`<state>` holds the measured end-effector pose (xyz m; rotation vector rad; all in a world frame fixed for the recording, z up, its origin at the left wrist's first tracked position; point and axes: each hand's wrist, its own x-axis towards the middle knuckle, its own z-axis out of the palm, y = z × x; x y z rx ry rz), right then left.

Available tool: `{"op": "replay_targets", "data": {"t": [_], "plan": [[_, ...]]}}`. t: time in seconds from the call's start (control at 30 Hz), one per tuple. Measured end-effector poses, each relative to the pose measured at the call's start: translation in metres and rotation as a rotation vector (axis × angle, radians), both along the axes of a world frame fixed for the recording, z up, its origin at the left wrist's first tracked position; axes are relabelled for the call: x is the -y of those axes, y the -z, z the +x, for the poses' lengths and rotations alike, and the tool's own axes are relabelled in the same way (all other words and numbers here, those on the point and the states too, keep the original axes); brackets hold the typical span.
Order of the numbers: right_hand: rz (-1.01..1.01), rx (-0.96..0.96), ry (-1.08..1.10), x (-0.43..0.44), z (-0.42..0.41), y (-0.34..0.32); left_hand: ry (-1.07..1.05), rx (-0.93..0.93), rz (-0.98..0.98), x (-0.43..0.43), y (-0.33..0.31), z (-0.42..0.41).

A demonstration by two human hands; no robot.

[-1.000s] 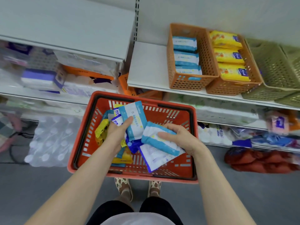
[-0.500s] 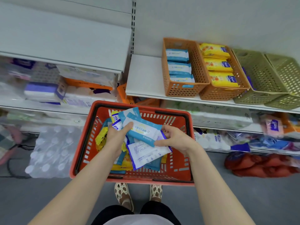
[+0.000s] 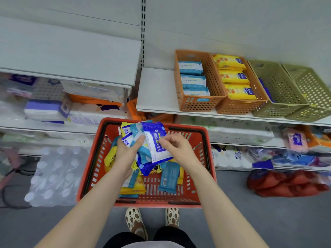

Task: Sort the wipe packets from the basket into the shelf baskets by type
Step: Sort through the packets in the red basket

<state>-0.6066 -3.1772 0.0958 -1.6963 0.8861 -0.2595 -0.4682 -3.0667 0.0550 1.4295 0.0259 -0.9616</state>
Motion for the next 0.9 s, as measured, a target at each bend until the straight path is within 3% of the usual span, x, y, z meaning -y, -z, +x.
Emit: {"op": "replay_targets", "data": {"t": [0.07,0.3,0.47,0.67,0.9], "plan": [[0.093,0.057,0.084,0.0,-0.003,0.004,0.041,0.009,-0.019,-0.001,-0.001,0.002],[0.279,-0.045,0.16,0.013,-0.005,0.001,0.097,0.07,0.001,0.005,-0.007,0.0],[0.419,0.193,0.432,0.042,-0.017,-0.007,0.093,0.068,-0.021,0.021,-0.017,-0.003],[0.346,0.401,0.608,0.101,-0.062,-0.03,0.039,0.13,-0.068,0.061,-0.042,-0.015],[0.294,0.515,0.613,0.2,-0.143,-0.061,0.011,0.205,-0.189,0.153,-0.092,-0.084]]}}
